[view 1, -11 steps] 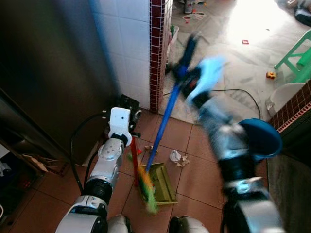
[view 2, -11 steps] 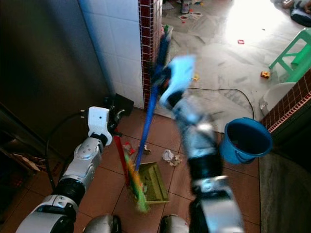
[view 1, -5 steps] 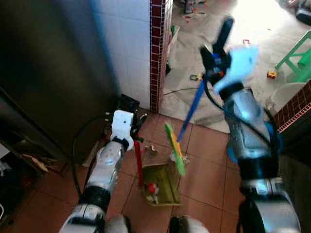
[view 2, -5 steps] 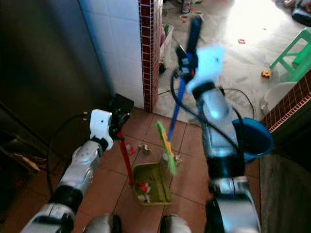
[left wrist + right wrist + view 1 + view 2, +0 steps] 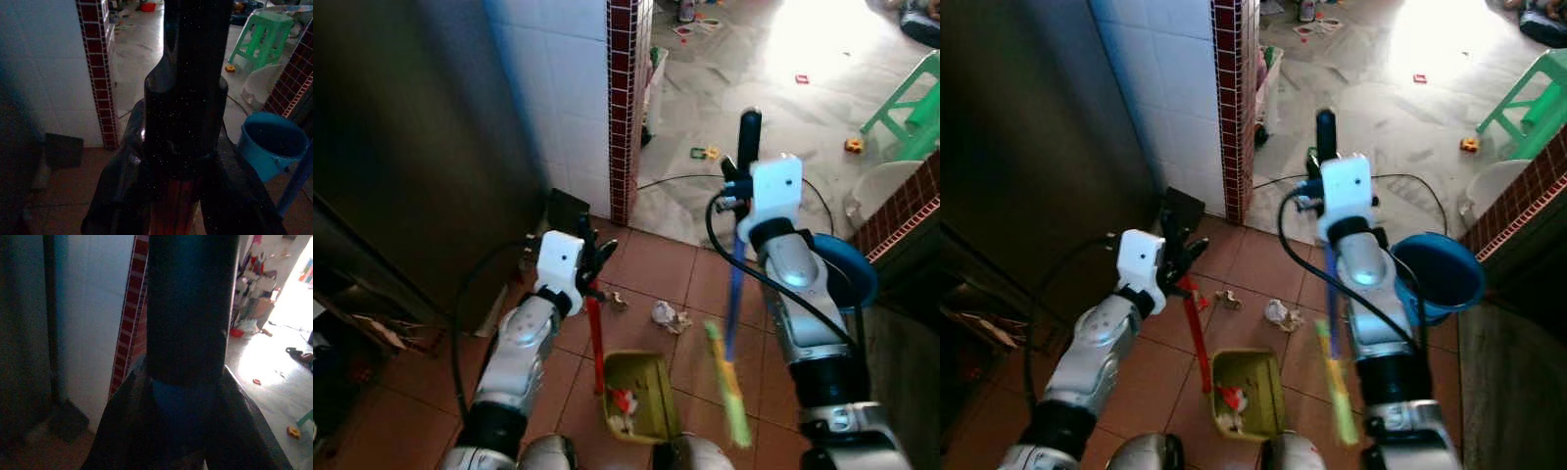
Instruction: Sweep floor
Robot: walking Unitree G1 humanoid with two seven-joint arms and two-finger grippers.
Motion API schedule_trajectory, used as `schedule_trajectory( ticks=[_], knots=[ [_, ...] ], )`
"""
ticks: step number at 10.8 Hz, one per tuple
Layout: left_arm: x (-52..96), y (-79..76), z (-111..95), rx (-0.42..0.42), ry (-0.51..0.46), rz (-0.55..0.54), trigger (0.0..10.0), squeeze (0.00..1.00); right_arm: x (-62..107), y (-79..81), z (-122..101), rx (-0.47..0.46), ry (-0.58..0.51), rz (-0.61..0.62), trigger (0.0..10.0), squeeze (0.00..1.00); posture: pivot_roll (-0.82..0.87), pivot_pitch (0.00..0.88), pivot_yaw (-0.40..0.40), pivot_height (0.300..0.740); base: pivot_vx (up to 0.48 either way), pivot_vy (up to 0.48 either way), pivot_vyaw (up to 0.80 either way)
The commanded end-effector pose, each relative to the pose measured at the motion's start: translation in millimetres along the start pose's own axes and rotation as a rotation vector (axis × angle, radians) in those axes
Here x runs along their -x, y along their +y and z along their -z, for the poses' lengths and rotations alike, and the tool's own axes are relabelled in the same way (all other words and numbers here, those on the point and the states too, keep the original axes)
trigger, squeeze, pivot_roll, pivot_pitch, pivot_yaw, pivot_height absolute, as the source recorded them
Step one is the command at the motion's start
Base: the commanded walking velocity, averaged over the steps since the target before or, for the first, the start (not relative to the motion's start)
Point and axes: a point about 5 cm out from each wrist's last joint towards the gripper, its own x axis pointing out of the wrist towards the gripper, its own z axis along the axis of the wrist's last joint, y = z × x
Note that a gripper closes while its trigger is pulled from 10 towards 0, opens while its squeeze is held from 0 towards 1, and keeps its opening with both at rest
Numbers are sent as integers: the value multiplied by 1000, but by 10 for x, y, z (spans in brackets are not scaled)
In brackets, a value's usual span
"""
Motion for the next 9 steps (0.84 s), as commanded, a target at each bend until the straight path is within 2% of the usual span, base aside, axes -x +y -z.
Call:
schedule_trajectory(
  ticks=[1, 2, 3, 4, 5, 6, 7, 8, 9],
  knots=[
    [1, 18, -170, -42, -60, 7, 10000, 0, -62, -8, -118, 32, -64, -20, 10000, 0, -17, 14, 36, 740, 0, 0, 0],
    [9, 19, -231, -33, -82, 11, 10000, 0, -60, -20, -76, 32, -35, -31, 10000, 0, -22, 2, 45, 740, 0, 0, 0],
    [14, 4, -324, -29, -136, 39, 10000, 0, -25, 36, -25, 22, -15, -73, 10000, 0, -28, 0, 48, 740, 0, 0, -513],
    [17, -15, -344, -84, -144, 52, 10000, 0, 20, 108, 68, -1, 8, -94, 10000, 0, -23, 0, 44, 740, 0, 0, -800],
    [18, -28, -360, -64, -151, 43, 10000, 0, 30, 112, 154, -50, 43, -58, 10000, 0, -18, 0, 38, 740, 0, 0, -800],
    [26, -45, -378, -35, -154, 39, 10000, 0, 49, 122, 221, -121, 73, 45, 10000, 0, -17, 0, 30, 740, 0, 0, -800],
    [42, -49, -406, 43, -154, 54, 10000, 0, 93, 161, 270, -161, 87, 143, 10000, 0, -23, 0, 32, 740, 0, 0, -800],
    [30, -29, -422, 29, -160, 29, 10000, 0, 131, 152, 306, -156, 95, 194, 10000, 0, -20, 0, 29, 740, 0, 0, -800],
    [23, -17, -424, 50, -161, 15, 10000, 0, 164, 124, 359, -158, 113, 227, 10000, 0, -26, 0, 29, 740, 0, 0, -800]
  ],
)
